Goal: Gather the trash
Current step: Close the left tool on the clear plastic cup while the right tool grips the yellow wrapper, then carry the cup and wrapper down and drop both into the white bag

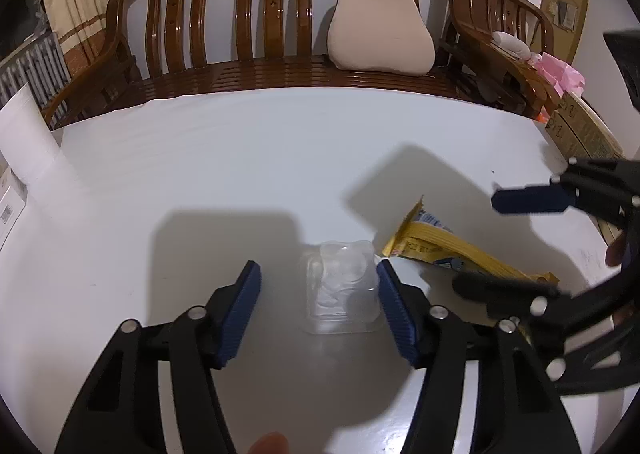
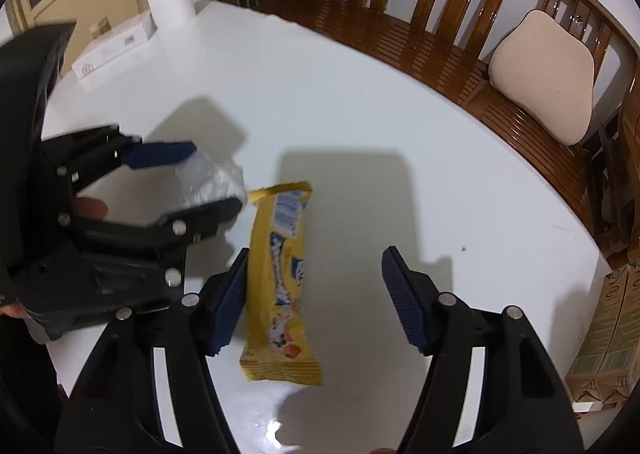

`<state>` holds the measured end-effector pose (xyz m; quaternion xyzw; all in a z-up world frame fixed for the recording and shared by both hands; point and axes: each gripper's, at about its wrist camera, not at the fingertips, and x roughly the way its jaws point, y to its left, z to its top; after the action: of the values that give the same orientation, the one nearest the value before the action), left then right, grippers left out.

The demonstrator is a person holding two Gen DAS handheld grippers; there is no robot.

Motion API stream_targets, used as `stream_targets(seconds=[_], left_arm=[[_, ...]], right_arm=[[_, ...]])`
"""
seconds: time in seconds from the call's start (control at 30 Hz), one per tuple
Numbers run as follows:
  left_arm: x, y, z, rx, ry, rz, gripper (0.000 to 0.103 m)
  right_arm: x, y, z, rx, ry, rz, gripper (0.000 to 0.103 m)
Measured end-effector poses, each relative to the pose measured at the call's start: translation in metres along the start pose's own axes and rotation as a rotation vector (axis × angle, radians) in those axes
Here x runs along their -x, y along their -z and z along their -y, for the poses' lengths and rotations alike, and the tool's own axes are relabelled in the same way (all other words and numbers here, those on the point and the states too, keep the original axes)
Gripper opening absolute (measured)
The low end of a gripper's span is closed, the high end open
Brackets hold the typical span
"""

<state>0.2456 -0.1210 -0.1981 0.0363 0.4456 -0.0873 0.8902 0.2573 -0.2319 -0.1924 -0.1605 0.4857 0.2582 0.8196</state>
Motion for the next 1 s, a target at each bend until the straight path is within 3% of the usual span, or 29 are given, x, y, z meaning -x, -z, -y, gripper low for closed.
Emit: stream_targets(seconds=[0.23, 0.27, 0.4, 0.73, 1.0], left_arm=[[0.001, 0.002, -0.002, 0.004, -0.007, 0.006, 0.046], [0.002, 0.002, -0.002, 0.006, -0.007, 0.006, 0.04], [0.003, 0.002, -0.002, 0.009, -0.008, 0.009, 0.039], [0.005, 0.005, -0.003, 0.02, -0.007, 0.005, 0.039], [0.008, 0.008, -0.006, 0.03, 0.005, 0.0, 0.038]], right_arm=[[-0.007, 0.007, -0.013, 0.028, 0.028, -0.008, 0.051], [-0.007, 0.007, -0.014, 0.03, 0.026, -0.008, 0.047], [-0.006, 0.009, -0.023, 0.05, 0.0, -0.013, 0.027], [-0.004, 0.013, -0.03, 0.03, -0.022, -0.005, 0.011], [-0.003, 0.015, -0.028, -0.001, -0.01, 0.009, 0.008]])
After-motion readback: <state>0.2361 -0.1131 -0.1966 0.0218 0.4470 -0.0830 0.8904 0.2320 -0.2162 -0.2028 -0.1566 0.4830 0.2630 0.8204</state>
